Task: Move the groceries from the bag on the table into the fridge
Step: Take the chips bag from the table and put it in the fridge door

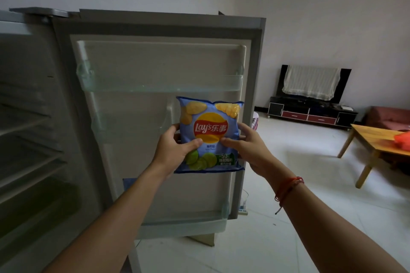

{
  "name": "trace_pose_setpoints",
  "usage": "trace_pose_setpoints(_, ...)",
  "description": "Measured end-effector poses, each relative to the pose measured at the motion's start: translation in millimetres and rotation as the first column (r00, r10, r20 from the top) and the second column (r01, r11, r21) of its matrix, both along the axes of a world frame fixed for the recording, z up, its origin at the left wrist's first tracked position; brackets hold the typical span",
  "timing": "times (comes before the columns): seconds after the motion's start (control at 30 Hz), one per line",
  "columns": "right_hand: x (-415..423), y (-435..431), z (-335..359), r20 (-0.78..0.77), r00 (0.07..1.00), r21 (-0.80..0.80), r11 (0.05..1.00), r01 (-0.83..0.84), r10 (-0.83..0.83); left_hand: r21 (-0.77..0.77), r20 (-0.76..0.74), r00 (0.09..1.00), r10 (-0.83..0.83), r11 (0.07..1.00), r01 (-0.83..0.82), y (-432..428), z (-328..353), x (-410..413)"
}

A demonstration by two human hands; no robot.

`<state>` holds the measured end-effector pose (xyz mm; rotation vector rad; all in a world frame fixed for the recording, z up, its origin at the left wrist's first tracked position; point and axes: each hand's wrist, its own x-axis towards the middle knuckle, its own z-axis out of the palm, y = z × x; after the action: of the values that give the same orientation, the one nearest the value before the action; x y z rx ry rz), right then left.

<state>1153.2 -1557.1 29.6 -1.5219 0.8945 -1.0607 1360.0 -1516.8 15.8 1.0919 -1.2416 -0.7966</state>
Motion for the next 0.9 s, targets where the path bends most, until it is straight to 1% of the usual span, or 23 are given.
trace_pose_setpoints(0.17,5.5,-30.7,19.7,-0.009,1.0,-0.055,0.998,0.02,-0.02,-0.032,0.044,0.998,0.045,0.999,-0.044,-28.9,19.9,0.2)
trace_pose_setpoints(0.33,10.1,-52.3,25.6,-0.032,0.999,-0.072,0.997,0.006,-0.008,-0.058,0.045,0.994,0.095,0.994,-0.092,-55.0,21.9,2.0)
trace_pose_setpoints(0.47,11.9,-67.3,21.9,-0.064,0.998,-0.111,0.994,0.022,-0.03,-0.058,0.029,0.994,0.105,0.993,-0.103,-71.3,16.4,1.4)
trace_pose_setpoints(0.5,13.3,-71.3,19.9,-0.085,0.995,-0.129,0.991,0.033,-0.045,-0.061,0.033,0.993,0.111,0.992,-0.109,-73.9,14.8,1.0)
trace_pose_setpoints(0.57,16.6,-77.7,15.6,-0.178,0.979,-0.201,0.977,0.067,-0.103,-0.06,0.047,0.989,0.14,0.989,-0.138,-77.9,11.3,1.0)
trace_pose_setpoints(0.63,19.2,-80.8,10.9,-0.262,0.952,-0.275,0.958,0.082,-0.157,-0.027,0.074,0.982,0.173,0.985,-0.171,-81.8,5.5,2.7)
trace_pose_setpoints(0.73,19.6,-80.3,6.1,-0.33,0.92,-0.334,0.938,0.096,-0.211,0.024,0.135,0.968,0.21,0.976,-0.215,-85.4,-2.5,4.0)
trace_pose_setpoints(0.9,19.4,-82.7,-1.2,-0.429,0.857,-0.415,0.905,0.095,-0.286,0.053,0.211,0.938,0.275,0.955,-0.292,-82.7,-8.7,3.7)
